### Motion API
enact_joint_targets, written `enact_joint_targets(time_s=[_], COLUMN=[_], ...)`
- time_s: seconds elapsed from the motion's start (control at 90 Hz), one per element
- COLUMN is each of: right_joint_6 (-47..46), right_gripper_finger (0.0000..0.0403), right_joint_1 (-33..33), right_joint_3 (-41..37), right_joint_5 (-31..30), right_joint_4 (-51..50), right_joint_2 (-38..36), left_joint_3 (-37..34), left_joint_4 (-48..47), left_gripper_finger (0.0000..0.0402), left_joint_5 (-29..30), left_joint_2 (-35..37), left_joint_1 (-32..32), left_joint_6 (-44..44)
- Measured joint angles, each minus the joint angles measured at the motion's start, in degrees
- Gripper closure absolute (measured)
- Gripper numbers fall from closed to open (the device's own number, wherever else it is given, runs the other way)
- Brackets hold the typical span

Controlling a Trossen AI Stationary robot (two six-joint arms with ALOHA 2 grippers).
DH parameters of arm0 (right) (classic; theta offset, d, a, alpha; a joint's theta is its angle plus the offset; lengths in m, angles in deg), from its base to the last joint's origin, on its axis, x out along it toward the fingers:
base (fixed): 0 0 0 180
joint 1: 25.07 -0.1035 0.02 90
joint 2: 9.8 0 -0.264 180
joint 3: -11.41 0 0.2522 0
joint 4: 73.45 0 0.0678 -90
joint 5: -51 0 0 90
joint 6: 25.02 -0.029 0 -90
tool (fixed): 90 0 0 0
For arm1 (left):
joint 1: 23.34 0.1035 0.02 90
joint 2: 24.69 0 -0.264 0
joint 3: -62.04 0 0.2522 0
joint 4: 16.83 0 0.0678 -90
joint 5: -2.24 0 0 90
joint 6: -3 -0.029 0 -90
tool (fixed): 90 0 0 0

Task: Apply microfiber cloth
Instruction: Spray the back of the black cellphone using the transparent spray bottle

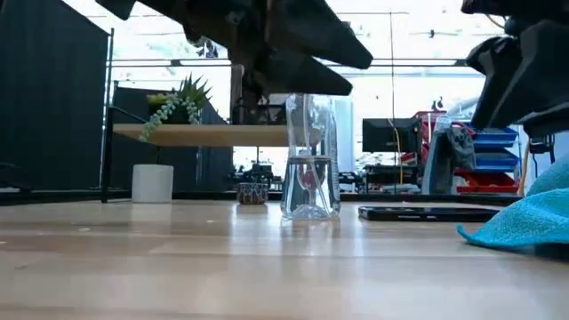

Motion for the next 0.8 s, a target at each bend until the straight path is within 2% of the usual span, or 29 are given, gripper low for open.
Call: enact_joint_targets(time_s=[0.111, 0.267, 0.5, 0.633, 0.8], right_joint_6=[-2.7, -10.9, -25.3, -30.8, -31.8], right_gripper_finger=[0.0235, 0.0203, 0.0182, 0.0181, 0.0181], right_joint_1=[-0.6, -3.0, -10.5, -12.2, -12.0], right_joint_3=[0.0, 0.0, -2.7, -8.3, -14.5], right_joint_5=[6.2, 12.6, 13.0, 13.0, 12.5], right_joint_4=[0.1, -0.3, -6.2, 3.0, 16.0], right_joint_2=[-3.3, -7.8, -4.9, -2.1, 3.1], left_joint_3=[0.0, 0.0, 0.0, 0.0, 0.0], left_joint_4=[-0.7, -1.0, -1.9, -1.7, -1.8], left_gripper_finger=[0.0223, 0.0223, 0.0223, 0.0223, 0.0223], left_joint_5=[-0.1, -0.2, -0.4, -0.4, -0.4], left_joint_2=[0.0, 0.0, 0.0, 0.1, 0.5], left_joint_1=[0.0, -0.3, -0.4, -0.8, -0.8], left_joint_6=[0.1, 0.1, 0.1, 0.2, 2.6])
